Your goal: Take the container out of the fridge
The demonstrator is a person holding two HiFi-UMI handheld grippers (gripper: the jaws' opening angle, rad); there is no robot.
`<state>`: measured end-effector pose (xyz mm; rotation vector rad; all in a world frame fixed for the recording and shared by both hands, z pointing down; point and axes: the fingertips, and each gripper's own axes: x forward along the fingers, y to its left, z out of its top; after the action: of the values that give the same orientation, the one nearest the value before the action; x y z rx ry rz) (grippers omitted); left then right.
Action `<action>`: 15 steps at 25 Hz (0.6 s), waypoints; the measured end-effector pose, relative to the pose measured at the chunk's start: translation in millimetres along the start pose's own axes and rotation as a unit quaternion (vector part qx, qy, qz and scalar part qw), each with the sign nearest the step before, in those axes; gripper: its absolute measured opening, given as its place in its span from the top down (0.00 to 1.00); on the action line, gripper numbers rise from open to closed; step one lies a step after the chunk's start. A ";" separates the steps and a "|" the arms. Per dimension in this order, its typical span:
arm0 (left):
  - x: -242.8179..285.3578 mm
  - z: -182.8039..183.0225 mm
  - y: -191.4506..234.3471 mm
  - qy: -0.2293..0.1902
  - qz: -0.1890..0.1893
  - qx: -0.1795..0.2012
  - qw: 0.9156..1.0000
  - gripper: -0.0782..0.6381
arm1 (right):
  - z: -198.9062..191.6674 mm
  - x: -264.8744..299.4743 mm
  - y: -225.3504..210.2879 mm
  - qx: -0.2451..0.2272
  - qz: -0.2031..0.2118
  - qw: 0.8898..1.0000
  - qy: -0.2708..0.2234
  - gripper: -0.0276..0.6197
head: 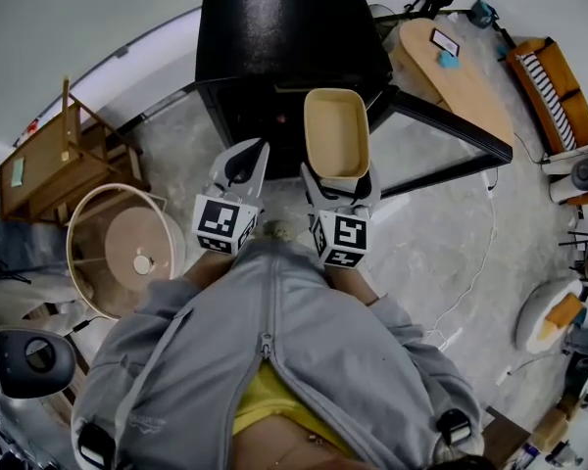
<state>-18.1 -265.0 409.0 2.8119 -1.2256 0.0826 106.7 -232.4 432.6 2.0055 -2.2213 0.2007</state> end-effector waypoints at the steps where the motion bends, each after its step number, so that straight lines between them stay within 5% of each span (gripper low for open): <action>1: -1.7 -0.4 -0.2 -0.003 -0.001 -0.001 1.000 0.88 | -0.4 -1.4 1.5 -0.001 -0.002 1.000 -0.002 0.20; 15: -14.1 -3.5 26.9 -0.001 -0.024 -0.005 1.000 0.88 | 4.3 14.2 28.6 0.005 -0.045 0.999 -0.010 0.20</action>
<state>-47.4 -272.6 412.6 2.8321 -1.1539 0.0709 76.7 -244.2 431.0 2.1149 -2.1407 0.1819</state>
